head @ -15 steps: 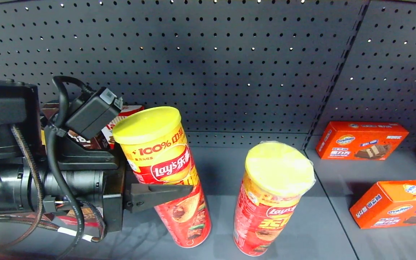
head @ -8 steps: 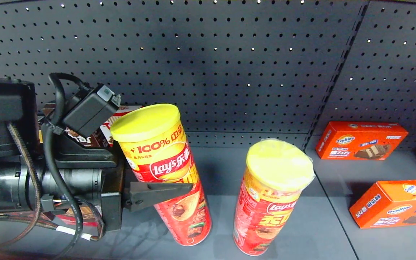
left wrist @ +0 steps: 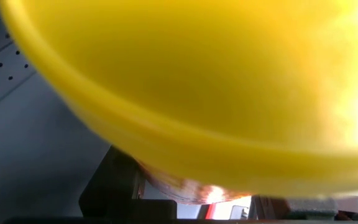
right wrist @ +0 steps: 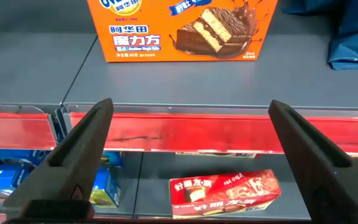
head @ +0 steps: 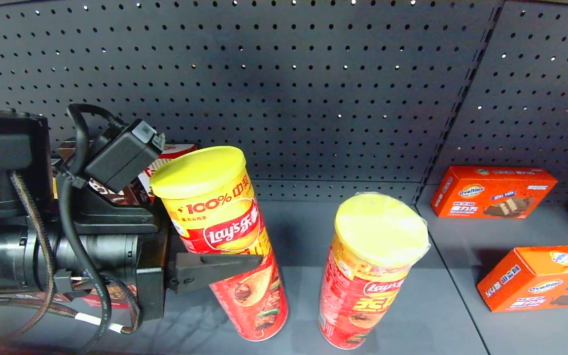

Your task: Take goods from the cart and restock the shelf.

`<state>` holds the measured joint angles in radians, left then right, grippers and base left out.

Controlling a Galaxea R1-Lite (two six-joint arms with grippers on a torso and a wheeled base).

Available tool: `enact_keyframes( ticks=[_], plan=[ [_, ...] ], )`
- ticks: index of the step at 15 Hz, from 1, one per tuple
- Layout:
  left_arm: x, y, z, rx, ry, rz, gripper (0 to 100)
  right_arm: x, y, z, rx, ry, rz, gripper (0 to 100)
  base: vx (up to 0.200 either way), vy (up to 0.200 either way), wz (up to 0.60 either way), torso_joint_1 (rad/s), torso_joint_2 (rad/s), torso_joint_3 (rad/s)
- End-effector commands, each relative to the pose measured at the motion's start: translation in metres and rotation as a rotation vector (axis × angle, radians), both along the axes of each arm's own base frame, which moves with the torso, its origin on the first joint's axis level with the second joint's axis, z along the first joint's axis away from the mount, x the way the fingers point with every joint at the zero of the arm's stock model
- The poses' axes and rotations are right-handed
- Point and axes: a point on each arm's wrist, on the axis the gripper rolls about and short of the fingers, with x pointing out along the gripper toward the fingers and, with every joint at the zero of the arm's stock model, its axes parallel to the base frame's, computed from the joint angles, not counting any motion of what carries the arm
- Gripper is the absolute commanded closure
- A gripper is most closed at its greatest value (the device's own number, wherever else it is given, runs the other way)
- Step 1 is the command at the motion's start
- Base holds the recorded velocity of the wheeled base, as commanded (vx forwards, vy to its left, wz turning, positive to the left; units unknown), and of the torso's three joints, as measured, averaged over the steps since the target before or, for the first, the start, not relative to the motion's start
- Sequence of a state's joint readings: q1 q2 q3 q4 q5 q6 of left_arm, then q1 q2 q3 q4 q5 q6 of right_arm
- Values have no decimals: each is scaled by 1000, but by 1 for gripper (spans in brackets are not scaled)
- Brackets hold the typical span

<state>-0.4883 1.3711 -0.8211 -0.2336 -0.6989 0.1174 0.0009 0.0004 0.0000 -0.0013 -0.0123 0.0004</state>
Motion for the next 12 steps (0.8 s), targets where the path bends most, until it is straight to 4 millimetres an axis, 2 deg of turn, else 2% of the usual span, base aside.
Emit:
enact_keyframes(
  ticks=[1, 3, 5, 7, 9, 11, 12],
  plan=[
    [-1, 0, 2, -5, -16, 7, 100, 0, 0, 0, 0, -1, 1, 0, 0, 0, 0, 0, 0, 0],
    [3, 1, 9, -6, -110, 60, 100, 0, 0, 0, 0, -1, 1, 0, 0, 0, 0, 0, 0, 0],
    [8, 2, 21, -21, -155, 77, 100, 0, 0, 0, 0, -1, 1, 0, 0, 0, 0, 0, 0, 0],
    [10, 0, 24, -18, -174, 70, 100, 0, 0, 0, 0, -1, 1, 0, 0, 0, 0, 0, 0, 0],
    [8, -9, 34, 0, -161, 29, 100, 0, 0, 0, 0, -1, 1, 0, 0, 0, 0, 0, 0, 0],
    [19, -13, 47, 111, -105, 6, 100, 0, 0, 0, 0, -1, 1, 0, 0, 0, 0, 0, 0, 0],
    [25, -16, 56, 112, -109, 3, 100, 0, 0, 0, 0, -1, 1, 0, 0, 0, 0, 0, 0, 0]
  ],
)
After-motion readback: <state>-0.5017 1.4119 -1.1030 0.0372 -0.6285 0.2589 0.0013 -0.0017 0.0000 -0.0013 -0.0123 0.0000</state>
